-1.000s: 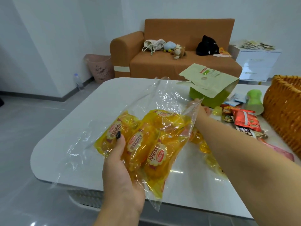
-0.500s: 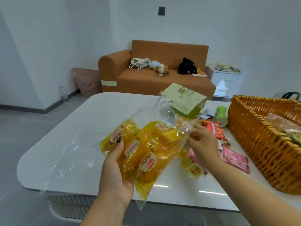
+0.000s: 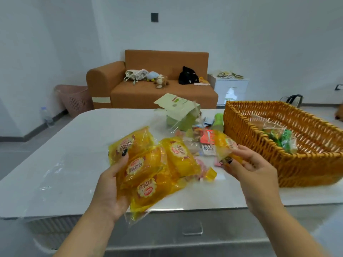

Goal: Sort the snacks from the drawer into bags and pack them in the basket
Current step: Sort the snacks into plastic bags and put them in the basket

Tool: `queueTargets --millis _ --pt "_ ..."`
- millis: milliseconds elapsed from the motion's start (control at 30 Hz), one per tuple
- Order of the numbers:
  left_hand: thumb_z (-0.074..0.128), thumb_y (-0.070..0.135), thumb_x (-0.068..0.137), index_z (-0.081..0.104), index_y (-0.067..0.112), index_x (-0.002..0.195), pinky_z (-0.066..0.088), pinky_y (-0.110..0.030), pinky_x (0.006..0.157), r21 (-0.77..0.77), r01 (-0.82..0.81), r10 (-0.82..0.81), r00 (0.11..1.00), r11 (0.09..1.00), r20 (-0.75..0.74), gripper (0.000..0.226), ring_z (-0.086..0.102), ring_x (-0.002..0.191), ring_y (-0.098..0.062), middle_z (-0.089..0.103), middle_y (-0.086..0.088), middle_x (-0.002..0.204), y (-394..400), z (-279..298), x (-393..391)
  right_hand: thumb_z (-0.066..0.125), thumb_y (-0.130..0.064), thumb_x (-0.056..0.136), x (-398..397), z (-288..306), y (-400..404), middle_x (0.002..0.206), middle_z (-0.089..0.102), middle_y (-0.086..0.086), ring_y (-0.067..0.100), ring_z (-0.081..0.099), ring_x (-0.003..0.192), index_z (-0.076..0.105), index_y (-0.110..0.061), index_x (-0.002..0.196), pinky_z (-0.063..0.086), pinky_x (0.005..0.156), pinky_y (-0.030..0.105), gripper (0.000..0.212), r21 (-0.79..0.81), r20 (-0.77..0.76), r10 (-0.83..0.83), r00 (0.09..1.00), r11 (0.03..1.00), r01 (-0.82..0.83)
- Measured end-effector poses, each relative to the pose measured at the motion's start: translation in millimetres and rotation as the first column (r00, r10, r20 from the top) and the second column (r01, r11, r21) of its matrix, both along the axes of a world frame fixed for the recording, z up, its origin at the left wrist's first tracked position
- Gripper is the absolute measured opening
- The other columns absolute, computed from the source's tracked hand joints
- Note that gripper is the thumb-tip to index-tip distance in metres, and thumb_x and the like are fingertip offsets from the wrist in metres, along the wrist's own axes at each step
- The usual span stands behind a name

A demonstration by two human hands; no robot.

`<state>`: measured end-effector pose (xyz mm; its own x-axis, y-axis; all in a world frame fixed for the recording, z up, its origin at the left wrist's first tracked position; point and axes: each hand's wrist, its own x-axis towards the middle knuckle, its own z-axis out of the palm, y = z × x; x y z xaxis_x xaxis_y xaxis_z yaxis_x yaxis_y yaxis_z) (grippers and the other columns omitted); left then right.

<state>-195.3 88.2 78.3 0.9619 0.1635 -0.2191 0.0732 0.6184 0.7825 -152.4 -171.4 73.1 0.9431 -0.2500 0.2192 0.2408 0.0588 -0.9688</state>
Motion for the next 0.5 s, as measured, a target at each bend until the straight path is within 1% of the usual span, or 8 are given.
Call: queueTargets --millis 67,133,200,267,300,367,433,500 --pt "0.057 0.034 0.086 0.072 0.017 0.104 0.053 -0.046 0.078 -0.003 0.016 -0.016 1.000 1.000 0.022 0.029 0.074 0.081 -0.032 0.075 -0.012 0.100 -0.8 -0.6 2.0 0.067 0.006 0.080 4.6 14.4 -17.4 0.118 0.064 -0.004 0.013 0.067 0.103 0.072 -0.013 0.090 0.059 0.074 0.026 0.022 0.014 0.035 0.076 0.996 0.997 -0.077" --pt "0.058 0.034 0.080 0.071 0.018 0.106 0.056 -0.045 0.076 0.003 0.032 -0.032 0.999 0.999 0.037 0.033 0.074 0.082 -0.032 0.075 -0.012 0.100 -0.9 -1.4 4.1 0.073 -0.009 0.069 6.3 27.8 -35.4 0.115 0.069 -0.002 0.016 0.067 0.107 0.075 -0.013 0.086 0.059 0.077 0.031 0.017 0.071 0.047 0.206 0.977 0.975 -0.209" --pt "0.059 0.033 0.077 0.071 0.017 0.107 0.056 -0.046 0.078 0.013 0.033 -0.033 0.998 0.999 0.044 0.036 0.074 0.081 -0.031 0.075 -0.012 0.101 -1.5 -3.2 6.4 0.085 -0.026 0.053 6.1 37.2 -50.9 0.117 0.069 -0.001 0.017 0.066 0.108 0.078 -0.015 0.081 0.059 0.074 0.030 0.030 0.076 0.062 0.348 0.936 0.933 -0.352" --pt "0.059 0.032 0.077 0.070 0.016 0.109 0.054 -0.048 0.081 0.019 0.029 -0.029 0.999 0.999 0.044 0.038 0.074 0.081 -0.032 0.075 -0.013 0.101 -3.5 -5.1 8.4 0.094 -0.037 0.042 6.2 42.4 -60.2 0.121 0.067 0.004 0.019 0.065 0.111 0.078 -0.014 0.081 0.058 0.073 0.031 0.048 0.007 0.064 0.437 0.897 0.899 -0.439" --pt "0.059 0.032 0.077 0.070 0.015 0.111 0.056 -0.049 0.081 0.028 0.033 -0.035 0.999 0.999 0.040 0.039 0.073 0.082 -0.032 0.075 -0.013 0.101 -5.7 -6.5 9.8 0.096 -0.038 0.039 7.0 43.6 -64.1 0.122 0.067 0.005 0.021 0.064 0.112 0.078 -0.013 0.081 0.058 0.073 0.031 0.053 -0.020 0.057 0.464 0.884 0.886 -0.464" --pt "0.059 0.031 0.077 0.069 0.015 0.113 0.059 -0.050 0.074 0.035 0.051 -0.052 0.998 0.998 0.033 0.040 0.073 0.082 -0.032 0.074 -0.013 0.101 -9.9 -9.5 13.0 0.096 -0.039 0.036 7.7 47.3 -70.2 0.120 0.068 0.004 0.019 0.064 0.112 0.079 -0.013 0.080 0.058 0.072 0.029 0.054 -0.046 0.033 0.498 0.867 0.867 -0.496" --pt "0.059 0.030 0.076 0.068 0.014 0.113 0.060 -0.049 0.069 0.036 0.066 -0.067 0.997 0.997 0.034 0.041 0.074 0.080 -0.032 0.075 -0.014 0.099 -15.7 -11.5 15.1 0.096 -0.039 0.035 7.9 51.2 -76.2 0.120 0.068 0.003 0.018 0.065 0.111 0.079 -0.014 0.079 0.059 0.071 0.029 0.053 -0.062 -0.008 0.543 0.840 0.838 -0.542" --pt "0.059 0.029 0.076 0.068 0.014 0.113 0.060 -0.049 0.067 0.036 0.090 -0.091 0.995 0.995 0.026 0.041 0.074 0.079 -0.032 0.075 -0.014 0.098 -22.3 -12.2 16.9 0.096 -0.040 0.036 8.4 53.6 -81.2 0.120 0.068 0.001 0.017 0.065 0.111 0.079 -0.014 0.080 0.059 0.071 0.030 0.054 -0.101 -0.062 0.577 0.814 0.808 -0.580"
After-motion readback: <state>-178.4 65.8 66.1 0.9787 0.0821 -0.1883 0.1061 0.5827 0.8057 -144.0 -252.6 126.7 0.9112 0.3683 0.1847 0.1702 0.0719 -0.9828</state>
